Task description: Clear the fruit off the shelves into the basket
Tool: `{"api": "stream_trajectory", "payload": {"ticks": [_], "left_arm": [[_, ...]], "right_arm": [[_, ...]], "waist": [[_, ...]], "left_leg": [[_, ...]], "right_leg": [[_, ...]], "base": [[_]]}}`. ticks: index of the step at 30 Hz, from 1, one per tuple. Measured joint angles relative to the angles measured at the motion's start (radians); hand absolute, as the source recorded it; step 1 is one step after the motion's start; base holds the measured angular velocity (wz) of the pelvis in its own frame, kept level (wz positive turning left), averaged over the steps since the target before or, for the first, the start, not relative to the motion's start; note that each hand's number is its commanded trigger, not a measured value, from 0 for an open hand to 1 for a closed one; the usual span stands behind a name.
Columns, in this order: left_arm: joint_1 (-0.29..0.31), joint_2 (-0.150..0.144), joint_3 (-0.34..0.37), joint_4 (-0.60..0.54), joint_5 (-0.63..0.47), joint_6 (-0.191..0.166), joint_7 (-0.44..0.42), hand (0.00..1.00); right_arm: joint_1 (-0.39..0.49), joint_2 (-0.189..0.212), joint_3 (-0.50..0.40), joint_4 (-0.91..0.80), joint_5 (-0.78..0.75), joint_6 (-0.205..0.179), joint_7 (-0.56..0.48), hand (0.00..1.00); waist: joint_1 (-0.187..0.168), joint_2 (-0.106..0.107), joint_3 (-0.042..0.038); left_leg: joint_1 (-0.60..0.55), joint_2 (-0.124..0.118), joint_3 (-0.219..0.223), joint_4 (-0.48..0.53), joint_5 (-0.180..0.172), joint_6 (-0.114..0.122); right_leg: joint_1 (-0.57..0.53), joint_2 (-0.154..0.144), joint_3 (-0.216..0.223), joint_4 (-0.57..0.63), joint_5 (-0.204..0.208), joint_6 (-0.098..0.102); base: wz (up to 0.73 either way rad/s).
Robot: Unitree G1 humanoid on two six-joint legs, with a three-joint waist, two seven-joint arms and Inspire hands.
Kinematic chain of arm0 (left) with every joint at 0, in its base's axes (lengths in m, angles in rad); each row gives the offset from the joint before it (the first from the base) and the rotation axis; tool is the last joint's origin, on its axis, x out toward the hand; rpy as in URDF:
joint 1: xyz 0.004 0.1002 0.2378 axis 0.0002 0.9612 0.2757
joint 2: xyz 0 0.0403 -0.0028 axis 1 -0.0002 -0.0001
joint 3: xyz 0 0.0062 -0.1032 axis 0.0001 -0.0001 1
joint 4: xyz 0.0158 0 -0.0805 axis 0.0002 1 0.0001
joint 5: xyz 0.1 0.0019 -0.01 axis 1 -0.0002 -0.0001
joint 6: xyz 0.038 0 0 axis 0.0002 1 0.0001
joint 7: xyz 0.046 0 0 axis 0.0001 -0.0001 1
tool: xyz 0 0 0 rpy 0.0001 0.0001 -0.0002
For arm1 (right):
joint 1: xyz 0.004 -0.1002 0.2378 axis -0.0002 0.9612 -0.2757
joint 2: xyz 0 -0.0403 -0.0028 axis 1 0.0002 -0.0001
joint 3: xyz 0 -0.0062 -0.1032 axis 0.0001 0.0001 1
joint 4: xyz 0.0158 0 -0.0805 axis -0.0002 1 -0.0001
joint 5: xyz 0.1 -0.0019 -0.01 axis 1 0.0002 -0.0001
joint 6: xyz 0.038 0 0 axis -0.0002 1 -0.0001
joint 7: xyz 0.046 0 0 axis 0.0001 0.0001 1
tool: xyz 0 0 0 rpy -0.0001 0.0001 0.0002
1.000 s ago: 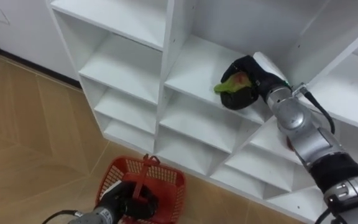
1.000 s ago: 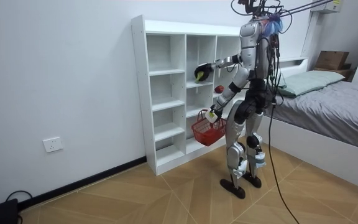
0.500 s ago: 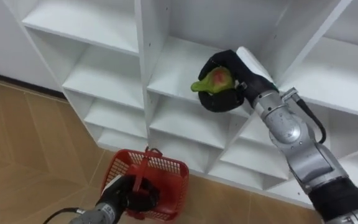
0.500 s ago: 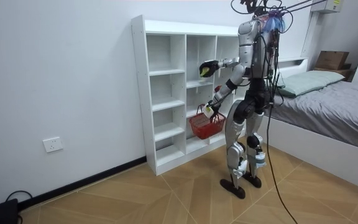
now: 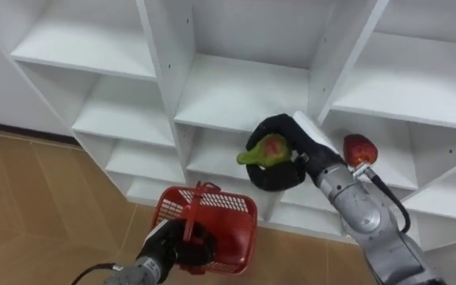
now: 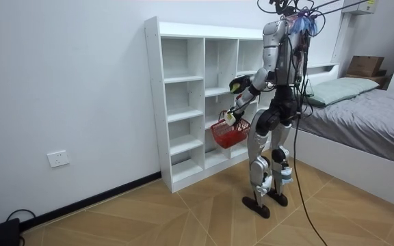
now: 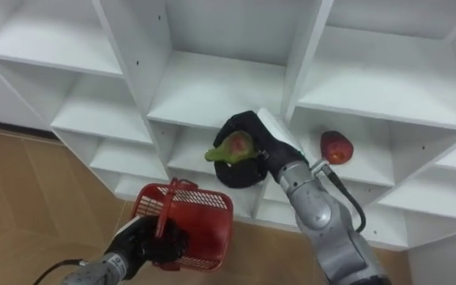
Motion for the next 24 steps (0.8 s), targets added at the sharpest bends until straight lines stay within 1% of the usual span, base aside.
{"api": "stream_trajectory", "payload": {"ticks": [1, 3, 5, 6, 10, 13, 16, 20, 24], "left_arm": [[0.0, -0.001, 0.0, 0.0, 0.0, 0.0, 0.0, 1.0], [0.0, -0.007, -0.011, -0.001, 0.0, -0.001, -0.001, 1.0], [-0.003, -0.012, -0.011, -0.003, 0.0, -0.003, -0.004, 1.0], [-0.009, -0.015, -0.01, -0.003, 0.0, -0.006, -0.005, 1.0], [-0.024, -0.021, -0.01, -0.003, -0.007, -0.033, -0.009, 1.0], [-0.032, -0.021, -0.016, -0.003, -0.033, -0.037, -0.018, 1.0], [-0.041, -0.022, -0.036, -0.003, -0.039, -0.038, -0.023, 1.0], [-0.054, -0.017, -0.068, -0.004, -0.04, -0.049, -0.023, 1.0], [-0.058, -0.016, -0.07, -0.004, -0.04, -0.053, -0.023, 1.0]], "right_arm": [[0.002, 0.0, 0.0, 0.0, 0.0, 0.0, 0.002, 1.0], [0.005, 0.001, 0.007, 0.001, -0.003, 0.0, 0.004, 1.0], [0.007, 0.007, 0.014, 0.017, -0.021, -0.007, 0.003, 1.0], [0.01, 0.008, 0.02, 0.043, -0.029, -0.016, 0.004, 1.0], [0.033, 0.011, 0.042, 0.124, -0.041, -0.018, 0.008, 1.0], [0.035, 0.014, 0.048, 0.151, -0.041, -0.018, 0.011, 1.0], [0.035, 0.016, 0.048, 0.159, -0.041, -0.018, 0.01, 1.0], [0.034, 0.014, 0.052, 0.201, -0.041, -0.031, -0.003, 1.0], [0.034, 0.008, 0.066, 0.241, -0.041, -0.031, -0.01, 1.0]], "waist": [[-0.002, 0.0, 0.0], [-0.018, 0.0, 0.0], [-0.025, -0.001, 0.0002], [-0.03, -0.001, 0.0002], [-0.035, -0.001, 0.0002], [-0.04, -0.001, -0.0001], [-0.043, 0.0, -0.0001], [-0.041, 0.0, 0.0001], [-0.042, 0.001, 0.0001]], "left_leg": [[-0.001, 0.001, 0.002, 0.0, 0.0, 0.0], [-0.001, 0.001, 0.005, 0.001, 0.0, 0.0], [-0.001, 0.001, 0.006, 0.001, 0.0, 0.0], [-0.003, 0.001, 0.006, 0.003, 0.0, 0.0], [-0.011, 0.001, 0.006, 0.006, 0.0, 0.0], [-0.025, 0.001, 0.006, 0.012, 0.0, 0.0], [-0.03, 0.002, 0.011, 0.013, 0.0, 0.0], [-0.028, 0.003, 0.017, 0.011, 0.0, 0.0], [-0.027, 0.003, 0.021, 0.004, 0.0, 0.0]], "right_leg": [[-0.002, 0.0, 0.001, 0.001, 0.0, 0.0], [-0.003, 0.0, 0.004, 0.001, 0.0, 0.0], [-0.003, 0.0, 0.003, 0.001, 0.0, 0.0], [-0.004, 0.0, 0.004, 0.001, 0.0, 0.0], [-0.009, 0.0, 0.003, 0.0, 0.0, 0.0], [-0.019, 0.0, 0.002, 0.0, 0.0, 0.0], [-0.025, 0.0, 0.004, 0.0, 0.001, -0.001], [-0.025, 0.0, 0.004, 0.001, 0.001, -0.001], [-0.029, 0.0, 0.004, 0.002, 0.001, -0.001]], "base": [[-0.07], [-0.02], [0.0], [0.0], [0.0], [0.0], [0.0], [0.0], [-0.02]]}}
